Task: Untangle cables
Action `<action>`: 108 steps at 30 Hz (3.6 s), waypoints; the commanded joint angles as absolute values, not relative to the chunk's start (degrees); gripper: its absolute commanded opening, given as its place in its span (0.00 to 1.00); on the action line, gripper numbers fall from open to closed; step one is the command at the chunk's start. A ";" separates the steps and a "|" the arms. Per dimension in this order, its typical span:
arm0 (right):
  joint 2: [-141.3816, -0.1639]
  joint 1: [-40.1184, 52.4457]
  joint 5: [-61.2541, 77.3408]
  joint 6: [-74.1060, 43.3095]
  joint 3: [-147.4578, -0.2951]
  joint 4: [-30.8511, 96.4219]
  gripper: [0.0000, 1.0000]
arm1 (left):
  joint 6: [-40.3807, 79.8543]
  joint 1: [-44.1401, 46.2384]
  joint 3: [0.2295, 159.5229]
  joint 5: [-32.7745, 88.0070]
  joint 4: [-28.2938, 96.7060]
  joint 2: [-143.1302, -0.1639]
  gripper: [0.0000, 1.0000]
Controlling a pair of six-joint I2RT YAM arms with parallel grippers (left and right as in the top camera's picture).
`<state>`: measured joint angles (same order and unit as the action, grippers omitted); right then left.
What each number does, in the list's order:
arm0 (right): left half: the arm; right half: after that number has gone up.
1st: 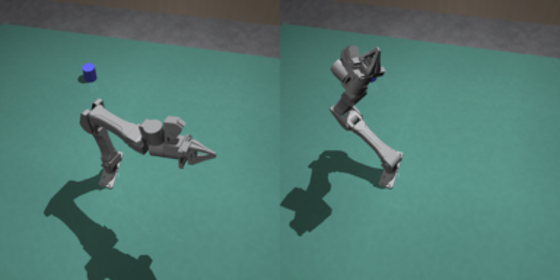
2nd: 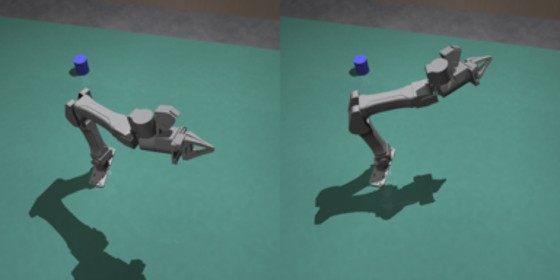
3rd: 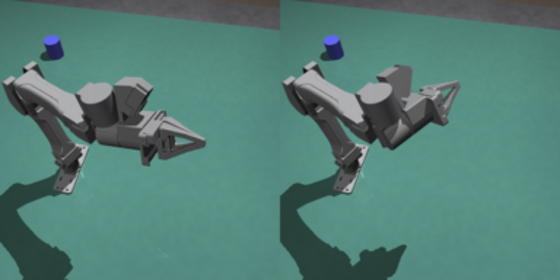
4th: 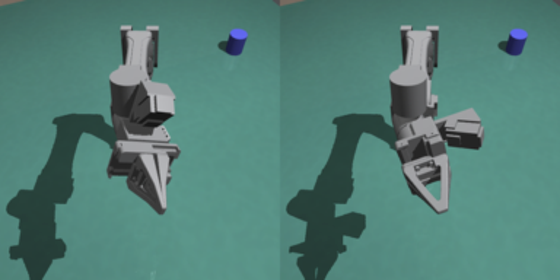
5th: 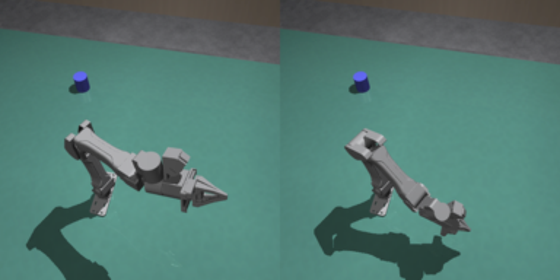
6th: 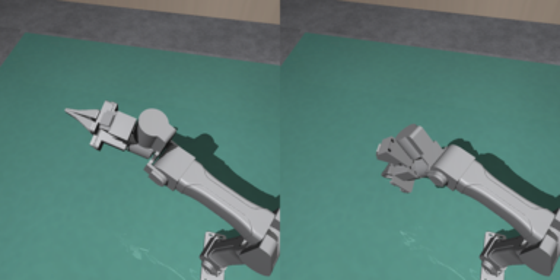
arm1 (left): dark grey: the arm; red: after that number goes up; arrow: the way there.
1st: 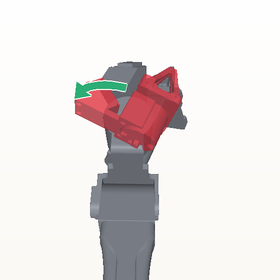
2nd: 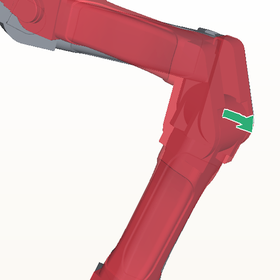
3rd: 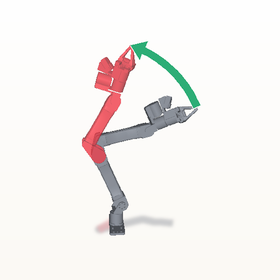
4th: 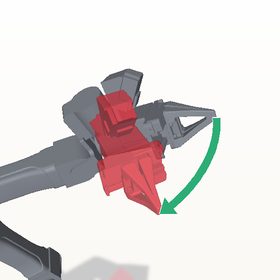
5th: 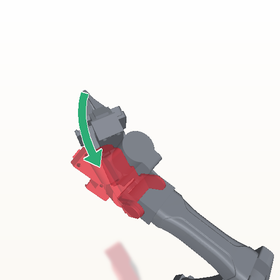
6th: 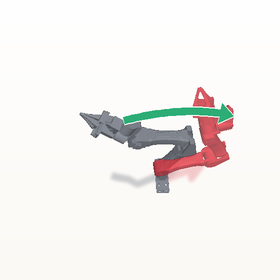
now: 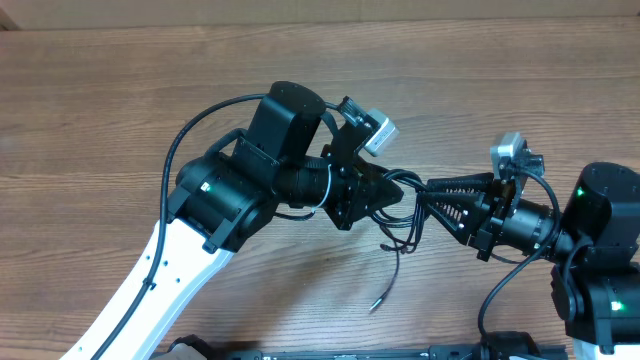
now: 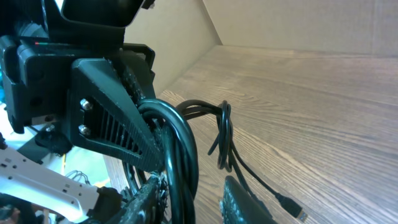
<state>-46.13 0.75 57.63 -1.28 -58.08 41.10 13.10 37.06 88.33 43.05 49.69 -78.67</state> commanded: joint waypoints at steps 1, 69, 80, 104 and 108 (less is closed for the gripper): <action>-45.76 0.67 57.49 -0.95 -58.96 40.77 0.23 | 11.75 37.15 89.76 42.94 49.41 -78.46 0.04; -45.76 0.69 41.91 -5.56 -58.96 54.04 0.94 | 0.80 35.70 89.76 41.93 46.15 -78.48 0.04; -45.76 0.67 43.48 -6.24 -58.96 53.39 0.99 | 1.76 41.47 89.76 41.15 41.01 -78.54 0.04; -60.03 0.67 8.82 -19.99 -58.94 57.78 1.00 | 2.76 43.79 89.76 66.32 33.78 -78.15 0.04; -61.01 0.67 6.44 -20.40 -58.94 58.00 1.00 | 2.74 43.20 89.76 66.32 33.76 -77.80 0.04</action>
